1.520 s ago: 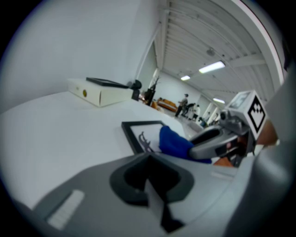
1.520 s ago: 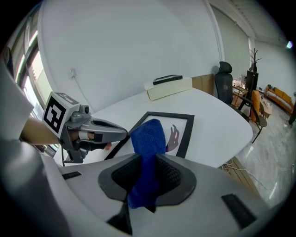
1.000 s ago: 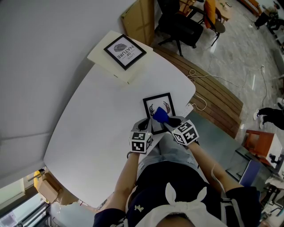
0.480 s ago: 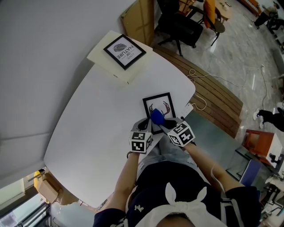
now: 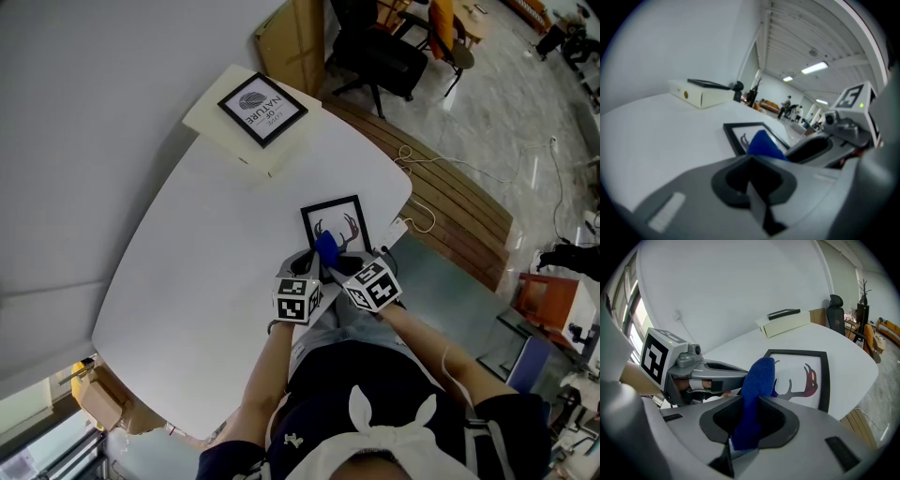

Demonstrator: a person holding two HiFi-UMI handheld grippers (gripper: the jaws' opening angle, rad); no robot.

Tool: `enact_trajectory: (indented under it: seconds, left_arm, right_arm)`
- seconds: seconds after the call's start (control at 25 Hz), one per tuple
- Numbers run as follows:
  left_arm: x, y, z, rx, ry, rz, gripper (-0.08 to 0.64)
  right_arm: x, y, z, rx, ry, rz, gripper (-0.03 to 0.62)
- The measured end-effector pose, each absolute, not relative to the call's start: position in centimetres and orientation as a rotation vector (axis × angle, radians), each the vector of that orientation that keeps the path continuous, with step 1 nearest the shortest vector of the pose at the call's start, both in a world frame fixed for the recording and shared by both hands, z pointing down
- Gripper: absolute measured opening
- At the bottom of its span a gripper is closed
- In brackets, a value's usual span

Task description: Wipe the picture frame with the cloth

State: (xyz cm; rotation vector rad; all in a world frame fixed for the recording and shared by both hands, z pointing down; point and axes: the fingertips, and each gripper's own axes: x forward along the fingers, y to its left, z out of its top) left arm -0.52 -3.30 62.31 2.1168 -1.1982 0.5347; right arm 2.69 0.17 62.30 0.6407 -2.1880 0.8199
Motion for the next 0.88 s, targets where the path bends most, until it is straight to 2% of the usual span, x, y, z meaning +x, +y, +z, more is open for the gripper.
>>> enact_trajectory:
  seconds: [0.88]
  left_arm:
    - [-0.42, -3.24, 62.29, 2.118, -1.2, 0.541, 0.002]
  right_arm:
    - [2.05, 0.9, 62.69, 0.474, -2.107, 0.487, 0.09]
